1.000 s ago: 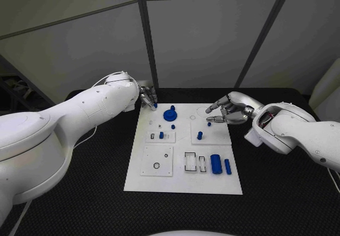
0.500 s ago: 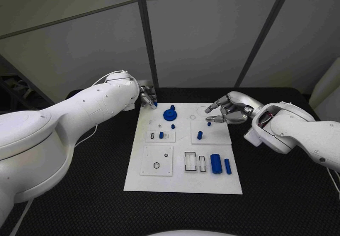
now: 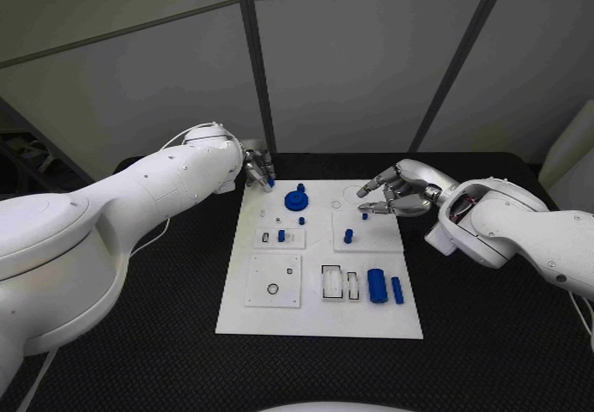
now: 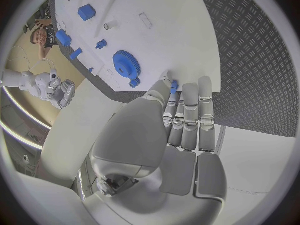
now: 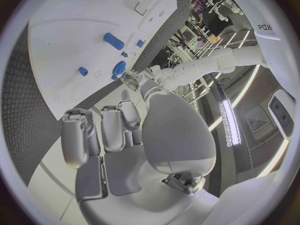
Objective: Assemble the parts on the task board
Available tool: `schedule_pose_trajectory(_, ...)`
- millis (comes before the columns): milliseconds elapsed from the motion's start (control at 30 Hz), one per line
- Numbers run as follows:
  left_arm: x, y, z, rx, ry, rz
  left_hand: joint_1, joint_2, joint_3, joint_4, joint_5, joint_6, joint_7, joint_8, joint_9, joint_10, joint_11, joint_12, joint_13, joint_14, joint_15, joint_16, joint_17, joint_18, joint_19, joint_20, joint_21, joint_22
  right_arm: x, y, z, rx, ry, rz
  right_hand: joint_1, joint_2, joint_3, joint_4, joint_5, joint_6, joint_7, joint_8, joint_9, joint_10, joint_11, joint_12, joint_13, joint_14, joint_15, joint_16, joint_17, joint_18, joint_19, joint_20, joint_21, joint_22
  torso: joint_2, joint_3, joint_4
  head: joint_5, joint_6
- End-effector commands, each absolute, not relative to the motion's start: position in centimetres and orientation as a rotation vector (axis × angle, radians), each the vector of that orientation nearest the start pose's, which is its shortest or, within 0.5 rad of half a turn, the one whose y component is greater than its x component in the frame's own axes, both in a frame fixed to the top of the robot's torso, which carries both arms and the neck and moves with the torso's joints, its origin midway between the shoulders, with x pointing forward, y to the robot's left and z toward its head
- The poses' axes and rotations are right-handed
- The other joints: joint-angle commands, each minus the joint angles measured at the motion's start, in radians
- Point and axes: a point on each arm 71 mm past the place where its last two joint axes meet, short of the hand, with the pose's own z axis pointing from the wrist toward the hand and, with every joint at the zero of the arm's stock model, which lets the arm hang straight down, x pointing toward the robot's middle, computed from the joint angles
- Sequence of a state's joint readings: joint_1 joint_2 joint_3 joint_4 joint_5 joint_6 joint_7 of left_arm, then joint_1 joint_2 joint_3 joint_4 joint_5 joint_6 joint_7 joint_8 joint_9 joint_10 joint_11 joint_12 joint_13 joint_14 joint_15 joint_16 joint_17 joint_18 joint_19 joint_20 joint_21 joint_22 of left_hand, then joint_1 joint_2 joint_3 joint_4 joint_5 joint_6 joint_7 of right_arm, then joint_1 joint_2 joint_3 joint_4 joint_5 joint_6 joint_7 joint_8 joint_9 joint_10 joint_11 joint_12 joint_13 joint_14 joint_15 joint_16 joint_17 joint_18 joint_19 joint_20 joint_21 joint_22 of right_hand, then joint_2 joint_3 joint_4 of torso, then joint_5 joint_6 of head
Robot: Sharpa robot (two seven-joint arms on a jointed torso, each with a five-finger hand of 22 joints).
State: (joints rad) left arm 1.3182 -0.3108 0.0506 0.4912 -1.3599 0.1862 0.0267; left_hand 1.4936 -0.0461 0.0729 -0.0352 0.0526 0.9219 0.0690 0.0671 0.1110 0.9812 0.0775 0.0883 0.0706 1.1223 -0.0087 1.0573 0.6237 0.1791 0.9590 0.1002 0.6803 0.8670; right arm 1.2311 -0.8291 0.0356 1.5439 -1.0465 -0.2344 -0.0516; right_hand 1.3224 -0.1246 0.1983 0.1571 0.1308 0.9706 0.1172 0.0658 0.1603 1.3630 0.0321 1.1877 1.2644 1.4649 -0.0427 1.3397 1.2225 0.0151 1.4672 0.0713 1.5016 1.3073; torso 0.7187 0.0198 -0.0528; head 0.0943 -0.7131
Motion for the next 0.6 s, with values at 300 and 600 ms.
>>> schedule_pose_trajectory(300, 63.45, 22.36, -17.41, -0.034, 2.028, -0.418, 0.001, 0.006, -0.004, -0.015, -0.004, -0.007, 0.015, 0.002, -0.012, 0.003, -0.004, 0.006, -0.003, 0.001, 0.005, 0.020, -0.004, -0.003, -0.005, 0.005, 0.009, 0.011, 49.44, -18.48, -14.48, 0.159, 1.728, 0.954, -0.001, 0.005, -0.001, 0.006, 0.004, 0.006, -0.001, 0.001, 0.001, 0.001, 0.000, 0.003, 0.001, 0.030, -0.002, -0.002, 0.001, 0.007, 0.051, -0.004, -0.003, 0.180, 0.001, 0.0003, -0.0004, -0.001, 0.001)
schedule_pose_trajectory(600, 63.44, 22.58, -17.52, -0.040, 2.042, -0.408, -0.001, 0.062, 0.015, -0.010, -0.004, 0.057, 0.044, 0.025, -0.007, 0.033, -0.007, 0.020, -0.001, 0.008, -0.001, 0.042, 0.002, 0.000, -0.006, 0.001, 0.016, 0.024, 49.43, -18.51, -14.47, 0.160, 1.727, 0.953, -0.001, 0.005, -0.001, 0.006, 0.004, 0.006, -0.001, 0.001, 0.001, 0.001, 0.000, 0.003, 0.001, 0.030, -0.002, -0.002, 0.001, 0.007, 0.051, -0.004, -0.003, 0.180, 0.001, 0.0003, -0.0001, -0.002, -0.002)
